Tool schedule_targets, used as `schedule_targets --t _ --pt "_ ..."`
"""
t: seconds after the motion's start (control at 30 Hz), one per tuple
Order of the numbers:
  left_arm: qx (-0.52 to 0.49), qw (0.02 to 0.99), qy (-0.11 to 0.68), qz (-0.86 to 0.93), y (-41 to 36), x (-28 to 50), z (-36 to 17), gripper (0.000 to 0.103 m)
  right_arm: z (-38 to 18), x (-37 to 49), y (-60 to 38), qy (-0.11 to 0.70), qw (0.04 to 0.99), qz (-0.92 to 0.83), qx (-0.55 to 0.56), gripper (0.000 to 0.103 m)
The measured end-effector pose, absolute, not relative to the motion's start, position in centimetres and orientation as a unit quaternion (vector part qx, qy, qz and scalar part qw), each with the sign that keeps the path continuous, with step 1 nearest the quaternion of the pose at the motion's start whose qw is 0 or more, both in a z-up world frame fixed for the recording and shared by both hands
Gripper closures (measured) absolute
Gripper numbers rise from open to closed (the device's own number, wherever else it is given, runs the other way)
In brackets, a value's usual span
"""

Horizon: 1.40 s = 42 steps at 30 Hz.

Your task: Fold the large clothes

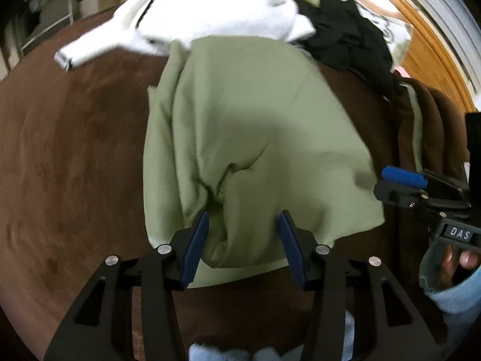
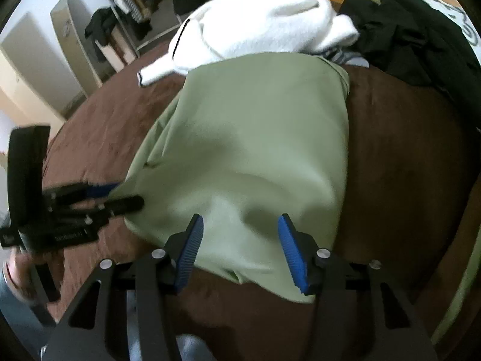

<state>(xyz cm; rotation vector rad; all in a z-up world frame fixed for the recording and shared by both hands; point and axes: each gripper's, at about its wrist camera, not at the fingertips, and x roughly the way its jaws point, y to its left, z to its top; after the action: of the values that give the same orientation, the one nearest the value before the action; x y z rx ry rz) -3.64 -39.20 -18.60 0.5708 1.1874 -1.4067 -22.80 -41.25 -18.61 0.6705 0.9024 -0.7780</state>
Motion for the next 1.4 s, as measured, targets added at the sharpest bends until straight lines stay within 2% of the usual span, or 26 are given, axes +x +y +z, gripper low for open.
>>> schedule_targets --t 0.07,0.23,0.7,0.73,0.77,0.8,0.83,0.87,0.93,1.03,1.4 --pt "0.251 0.571 0.511 -0.592 -39.2 -3.5 -19.8 0.053 -19.8 -22.1 -40.9 0.431 0.768 -0.364 0.301 0.056" --pt "0.265 0.566 0.511 -0.59 -38.8 -3.8 -21.6 0.054 -22.7 -21.6 -39.5 0.453 0.753 -0.375 0.296 0.056" --pt "0.234 0.58 0.503 -0.597 -37.5 -3.7 -22.5 0.053 -23.9 -22.1 -39.8 0.459 0.743 -0.371 0.314 0.056" --pt "0.231 0.581 0.5 -0.6 -37.4 -3.7 -22.3 0.052 -23.7 -22.2 -39.9 0.457 0.744 -0.371 0.317 0.054" --pt "0.229 0.581 0.497 -0.603 -37.2 -3.7 -22.1 0.046 -23.4 -22.2 -39.7 0.456 0.744 -0.37 0.318 0.048" --pt "0.229 0.578 0.488 -0.612 -37.0 -4.0 -21.5 0.034 -22.9 -22.1 -39.7 0.455 0.745 -0.367 0.321 0.042" --pt "0.233 0.583 0.473 -0.618 -36.8 -4.4 -20.9 0.025 -22.3 -22.0 -39.6 0.454 0.744 -0.369 0.323 0.029" --pt "0.248 0.601 0.442 -0.618 -36.4 -5.0 -19.8 0.005 -21.6 -22.0 -39.4 0.452 0.745 -0.372 0.32 0.025" --pt "0.258 0.61 0.41 -0.627 -35.9 -5.8 -18.1 0.007 -19.4 -21.9 -38.5 0.442 0.758 -0.374 0.301 0.023" --pt "0.267 0.612 0.422 -0.613 -35.1 -5.7 -16.1 0.007 -16.1 -21.9 -37.0 0.434 0.77 -0.383 0.267 0.005" --pt "0.208 0.69 0.403 -0.564 -26.7 -6.5 -7.7 0.006 -8.5 -25.0 -29.0 0.407 0.789 -0.408 0.214 0.006"
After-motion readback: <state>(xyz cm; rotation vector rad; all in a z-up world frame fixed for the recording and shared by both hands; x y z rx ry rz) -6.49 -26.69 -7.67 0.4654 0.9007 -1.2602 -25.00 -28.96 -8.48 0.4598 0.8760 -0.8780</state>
